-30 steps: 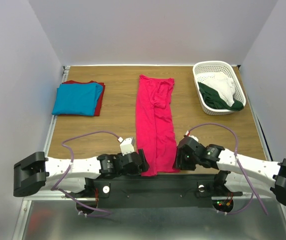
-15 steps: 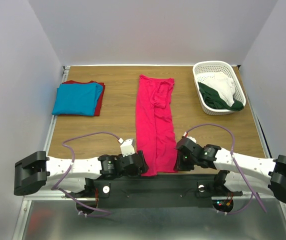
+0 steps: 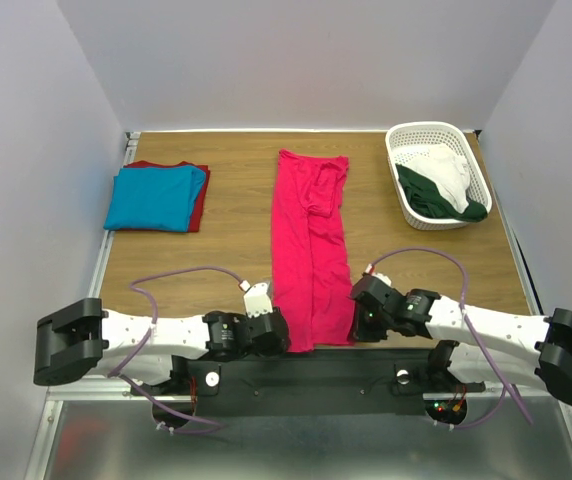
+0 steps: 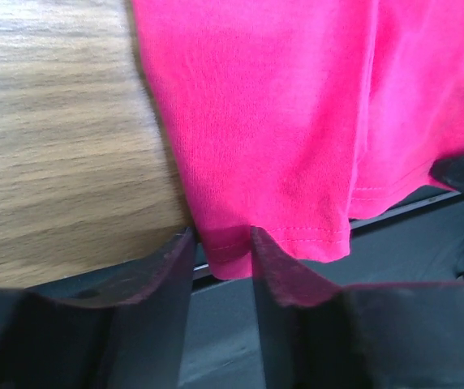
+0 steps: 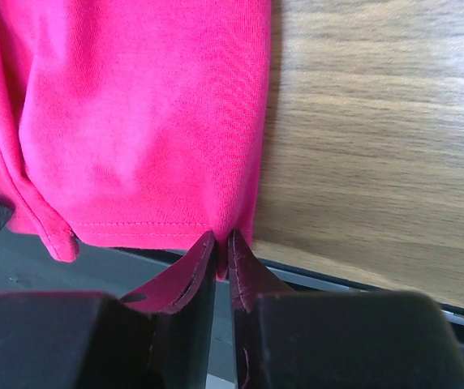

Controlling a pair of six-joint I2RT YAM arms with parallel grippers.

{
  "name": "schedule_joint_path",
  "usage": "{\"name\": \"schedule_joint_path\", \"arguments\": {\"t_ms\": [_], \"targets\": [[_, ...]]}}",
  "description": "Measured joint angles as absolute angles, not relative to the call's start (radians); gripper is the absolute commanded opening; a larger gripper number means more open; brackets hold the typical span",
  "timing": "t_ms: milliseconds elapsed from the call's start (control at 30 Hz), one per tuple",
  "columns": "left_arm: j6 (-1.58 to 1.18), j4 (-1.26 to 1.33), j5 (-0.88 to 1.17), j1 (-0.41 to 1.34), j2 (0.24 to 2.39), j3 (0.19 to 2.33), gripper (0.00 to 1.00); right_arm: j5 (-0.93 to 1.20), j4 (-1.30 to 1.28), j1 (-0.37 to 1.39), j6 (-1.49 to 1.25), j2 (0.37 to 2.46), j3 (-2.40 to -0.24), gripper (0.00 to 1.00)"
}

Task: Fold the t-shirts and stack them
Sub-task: Fold the tshirt

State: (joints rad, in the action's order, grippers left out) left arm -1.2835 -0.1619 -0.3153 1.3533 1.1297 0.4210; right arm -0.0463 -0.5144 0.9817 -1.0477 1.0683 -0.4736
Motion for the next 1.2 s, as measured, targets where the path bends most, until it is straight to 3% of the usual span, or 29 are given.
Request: {"name": "schedule_joint_path", "arguments": {"t_ms": [200, 367, 500, 867, 1200], "targets": [[-1.289, -0.162, -0.313, 1.358, 1.159, 0.432, 0.24, -0.048, -0.512, 0.986, -1.048, 1.07, -0.474, 0.15], [-1.293, -0.154, -0.311, 1.361, 1.171, 0.433, 0.0, -0.051, -0.507, 0.992, -1.047, 1.082, -0.474, 0.1], [-1.291, -0.15, -0.307, 1.362, 1.171, 0.433, 0.0, -0.051, -0.506, 0.998, -1.044, 1.082, -0.474, 0.0], [-1.245, -0.168, -0.25, 1.382, 1.146, 0.417, 0.0, -0.056, -0.511, 1.076, -1.06, 1.096, -0.479, 0.01], [-1.25, -0.2, -0.269, 1.367, 0.905, 0.385, 0.0, -0.157, -0.532, 1.102, -1.047, 1.144, -0.626, 0.0]]}}
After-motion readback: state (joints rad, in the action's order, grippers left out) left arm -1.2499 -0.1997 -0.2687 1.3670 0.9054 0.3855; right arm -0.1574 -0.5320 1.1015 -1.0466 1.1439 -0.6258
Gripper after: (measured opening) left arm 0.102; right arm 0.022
